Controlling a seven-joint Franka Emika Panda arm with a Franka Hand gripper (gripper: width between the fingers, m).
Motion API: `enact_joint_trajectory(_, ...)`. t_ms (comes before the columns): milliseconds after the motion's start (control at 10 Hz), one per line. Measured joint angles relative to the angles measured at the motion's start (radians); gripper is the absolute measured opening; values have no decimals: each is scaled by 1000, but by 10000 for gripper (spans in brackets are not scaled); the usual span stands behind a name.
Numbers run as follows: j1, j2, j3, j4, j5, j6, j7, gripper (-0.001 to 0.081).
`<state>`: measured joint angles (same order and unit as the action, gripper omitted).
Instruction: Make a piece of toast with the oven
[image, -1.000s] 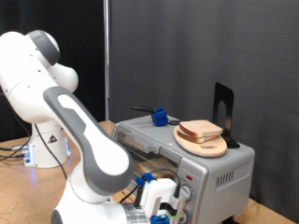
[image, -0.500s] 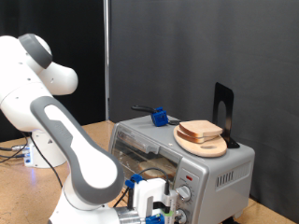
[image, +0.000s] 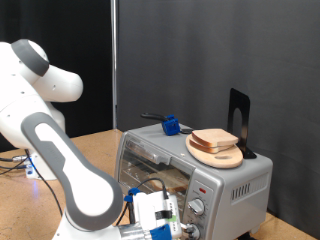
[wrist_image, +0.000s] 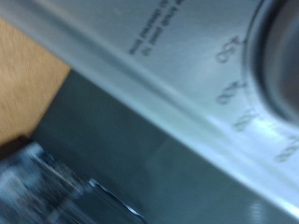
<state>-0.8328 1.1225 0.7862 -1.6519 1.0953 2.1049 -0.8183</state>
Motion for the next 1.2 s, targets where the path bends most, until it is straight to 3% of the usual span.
enact_joint_trajectory(100, -24, 28, 24, -5, 17, -4, -115, 0)
enact_joint_trajectory(300, -20, 25, 19, -3, 8, -4, -34, 0)
enact_joint_trajectory(900, -19, 25, 17, -2, 6, -3, -6, 0)
enact_joint_trajectory(1100, -20, 25, 13, 2, 6, -3, 0, 238)
enact_joint_trajectory(1200, -20, 25, 11, 4, 6, -3, 5, 238)
